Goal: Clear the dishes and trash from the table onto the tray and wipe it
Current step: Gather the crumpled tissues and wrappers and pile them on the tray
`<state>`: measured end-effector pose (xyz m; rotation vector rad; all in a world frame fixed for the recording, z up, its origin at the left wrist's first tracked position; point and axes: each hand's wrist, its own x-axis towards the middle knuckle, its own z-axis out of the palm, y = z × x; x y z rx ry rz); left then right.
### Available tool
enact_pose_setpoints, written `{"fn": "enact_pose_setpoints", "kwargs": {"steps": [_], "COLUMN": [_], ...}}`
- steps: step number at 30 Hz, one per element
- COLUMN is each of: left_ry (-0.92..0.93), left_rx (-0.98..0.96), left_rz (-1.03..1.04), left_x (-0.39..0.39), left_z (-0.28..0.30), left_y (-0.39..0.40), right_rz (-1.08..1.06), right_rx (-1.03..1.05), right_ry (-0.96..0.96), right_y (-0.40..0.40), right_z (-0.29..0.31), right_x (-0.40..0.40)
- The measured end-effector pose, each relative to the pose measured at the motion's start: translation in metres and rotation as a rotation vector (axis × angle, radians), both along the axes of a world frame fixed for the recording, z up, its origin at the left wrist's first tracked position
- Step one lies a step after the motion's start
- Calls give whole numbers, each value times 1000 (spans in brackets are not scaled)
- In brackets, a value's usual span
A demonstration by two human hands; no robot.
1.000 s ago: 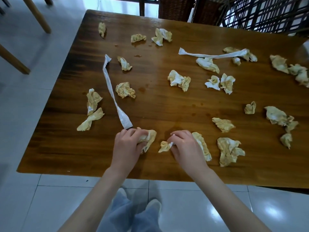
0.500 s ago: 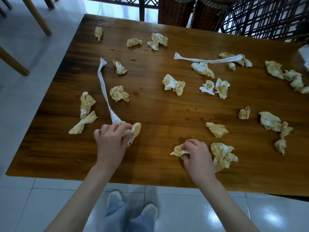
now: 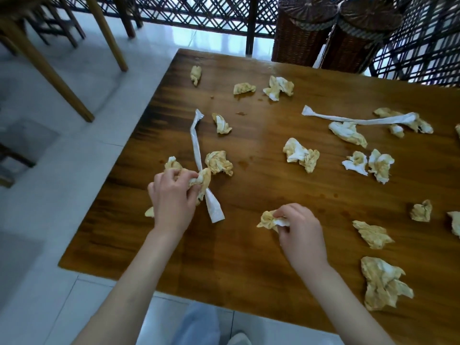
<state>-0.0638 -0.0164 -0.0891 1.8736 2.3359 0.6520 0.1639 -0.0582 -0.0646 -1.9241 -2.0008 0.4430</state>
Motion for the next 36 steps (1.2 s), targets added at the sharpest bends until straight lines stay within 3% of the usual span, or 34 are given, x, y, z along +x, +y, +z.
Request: {"fn": "enact_pose_setpoints", "kwargs": {"steps": [8, 21, 27, 30, 36], "left_ry": [-32, -86, -261, -304, -232], "left_rx": [-239, -6, 80, 150, 9], "left_rz": [20, -37, 79, 14, -146], "left_x": [3, 3, 3, 17, 43], "left_z": [-20, -29, -19, -11, -10], "left_y": [16, 23, 40, 56, 82], "right_rz": [41, 27, -6, -18, -64], "right_rx": [26, 6, 10, 11, 2], "right_ry": [19, 49, 31, 26, 14], "right_y": [24, 34, 42, 50, 66], "right_z": [3, -3, -3, -3, -2], "right_x": [-12, -10, -13, -10, -4]}}
